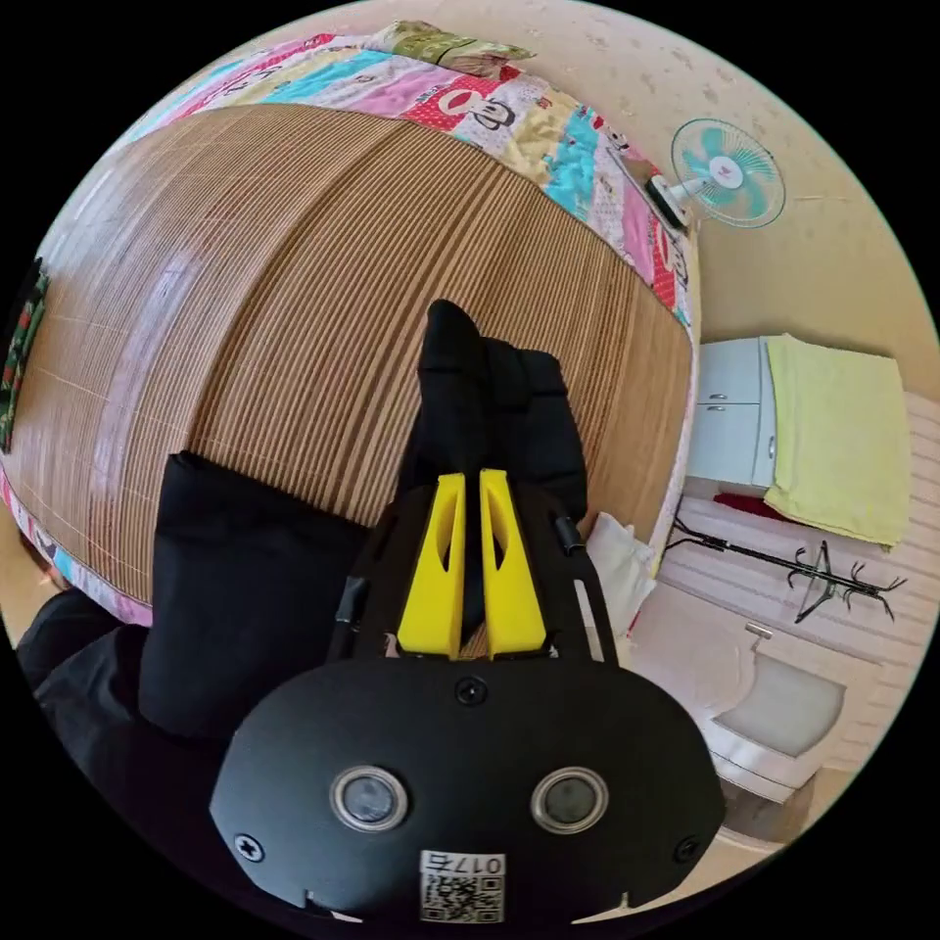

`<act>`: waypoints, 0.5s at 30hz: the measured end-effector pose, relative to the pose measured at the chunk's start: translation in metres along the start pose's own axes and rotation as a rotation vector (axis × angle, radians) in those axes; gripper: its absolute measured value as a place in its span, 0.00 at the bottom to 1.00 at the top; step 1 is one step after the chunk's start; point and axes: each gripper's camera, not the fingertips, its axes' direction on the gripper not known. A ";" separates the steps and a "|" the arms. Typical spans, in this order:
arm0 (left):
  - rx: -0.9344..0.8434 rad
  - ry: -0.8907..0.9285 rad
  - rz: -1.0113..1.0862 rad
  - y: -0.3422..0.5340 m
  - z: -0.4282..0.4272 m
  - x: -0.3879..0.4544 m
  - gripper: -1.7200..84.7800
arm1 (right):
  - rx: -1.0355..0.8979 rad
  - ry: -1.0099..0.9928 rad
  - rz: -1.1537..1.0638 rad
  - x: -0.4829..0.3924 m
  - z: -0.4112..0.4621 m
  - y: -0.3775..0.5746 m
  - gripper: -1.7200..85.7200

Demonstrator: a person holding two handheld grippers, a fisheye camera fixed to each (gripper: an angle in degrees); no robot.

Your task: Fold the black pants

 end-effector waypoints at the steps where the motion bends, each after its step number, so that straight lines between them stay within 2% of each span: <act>1: 0.003 0.018 0.005 -0.004 0.002 -0.007 0.01 | 0.035 0.094 0.007 0.001 -0.015 0.023 0.05; 4: 0.009 0.068 0.026 -0.019 0.011 -0.019 0.01 | 0.079 0.219 0.135 0.025 -0.049 0.069 0.04; 8: -0.015 0.112 0.123 -0.046 0.034 -0.013 0.01 | 0.135 0.256 0.276 0.053 -0.097 0.118 0.03; 10: -0.038 0.126 0.185 -0.056 0.048 -0.003 0.01 | 0.227 0.382 0.318 0.049 -0.137 0.149 0.03; 15: -0.113 0.074 0.425 -0.069 0.093 0.045 0.01 | 0.444 0.520 0.379 0.031 -0.234 0.204 0.02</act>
